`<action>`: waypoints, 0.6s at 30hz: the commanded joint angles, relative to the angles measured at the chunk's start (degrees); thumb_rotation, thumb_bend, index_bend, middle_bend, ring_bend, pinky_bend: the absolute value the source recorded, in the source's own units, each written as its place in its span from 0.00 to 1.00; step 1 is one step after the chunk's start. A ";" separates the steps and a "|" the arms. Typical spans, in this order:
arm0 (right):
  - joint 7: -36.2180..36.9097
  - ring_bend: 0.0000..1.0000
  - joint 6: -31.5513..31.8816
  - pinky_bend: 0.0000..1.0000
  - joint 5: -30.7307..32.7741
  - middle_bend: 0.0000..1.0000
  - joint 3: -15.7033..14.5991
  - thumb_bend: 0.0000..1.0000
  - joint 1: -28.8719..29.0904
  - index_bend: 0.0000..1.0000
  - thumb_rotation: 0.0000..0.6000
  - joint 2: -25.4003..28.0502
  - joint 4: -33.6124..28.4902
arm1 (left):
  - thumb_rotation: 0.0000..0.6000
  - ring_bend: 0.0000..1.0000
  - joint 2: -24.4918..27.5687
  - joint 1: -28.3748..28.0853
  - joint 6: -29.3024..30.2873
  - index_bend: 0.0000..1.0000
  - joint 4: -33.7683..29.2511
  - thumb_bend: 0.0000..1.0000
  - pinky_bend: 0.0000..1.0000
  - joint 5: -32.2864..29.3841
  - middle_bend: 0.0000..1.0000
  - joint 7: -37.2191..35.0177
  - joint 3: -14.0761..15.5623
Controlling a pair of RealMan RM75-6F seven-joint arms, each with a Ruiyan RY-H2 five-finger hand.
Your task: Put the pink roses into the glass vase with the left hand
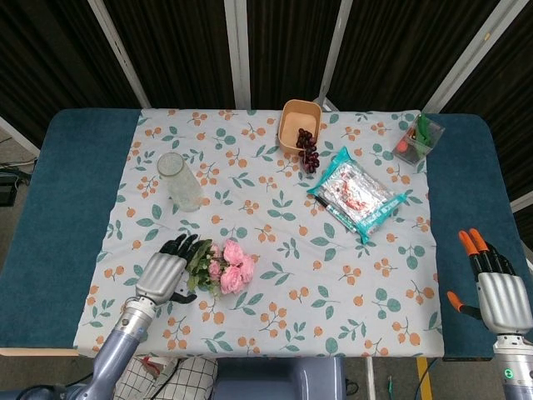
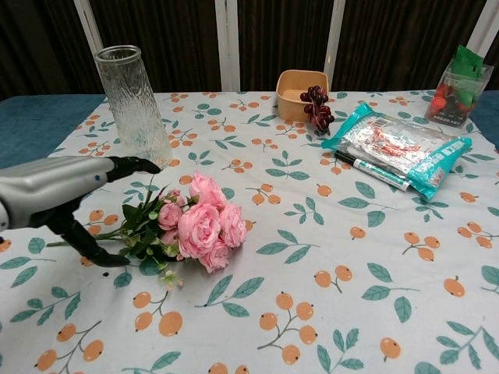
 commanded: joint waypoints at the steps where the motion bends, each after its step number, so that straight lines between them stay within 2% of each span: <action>1: 0.79 0.09 0.06 0.18 -0.07 0.00 0.05 0.25 -0.05 0.00 1.00 0.28 0.19 | 1.00 0.02 -4.30 -2.37 1.18 0.09 3.29 0.12 0.13 -2.31 0.06 1.59 -1.08; 8: 2.79 0.09 0.06 0.18 -0.16 0.00 0.22 0.25 -0.02 0.00 1.00 0.54 1.01 | 1.00 0.05 -10.19 -5.27 1.59 0.11 9.51 0.13 0.14 -3.40 0.11 2.23 -1.81; 11: 3.10 0.09 -0.04 0.18 -0.30 0.00 0.20 0.25 0.06 0.00 1.00 0.54 1.18 | 1.00 0.10 -12.37 -6.41 1.94 0.14 11.89 0.15 0.18 -3.94 0.16 3.42 -1.75; 14: 3.30 0.09 -0.09 0.18 -0.32 0.00 0.21 0.25 0.11 0.00 1.00 0.50 1.33 | 1.00 0.16 -14.52 -7.40 2.58 0.21 14.22 0.20 0.24 -4.57 0.23 5.07 -1.46; 18: 3.51 0.09 0.10 0.18 -0.38 0.00 0.28 0.25 0.08 0.00 1.00 0.46 1.44 | 1.00 0.26 -16.75 -8.05 3.79 0.33 16.89 0.33 0.33 -4.02 0.33 5.42 -1.26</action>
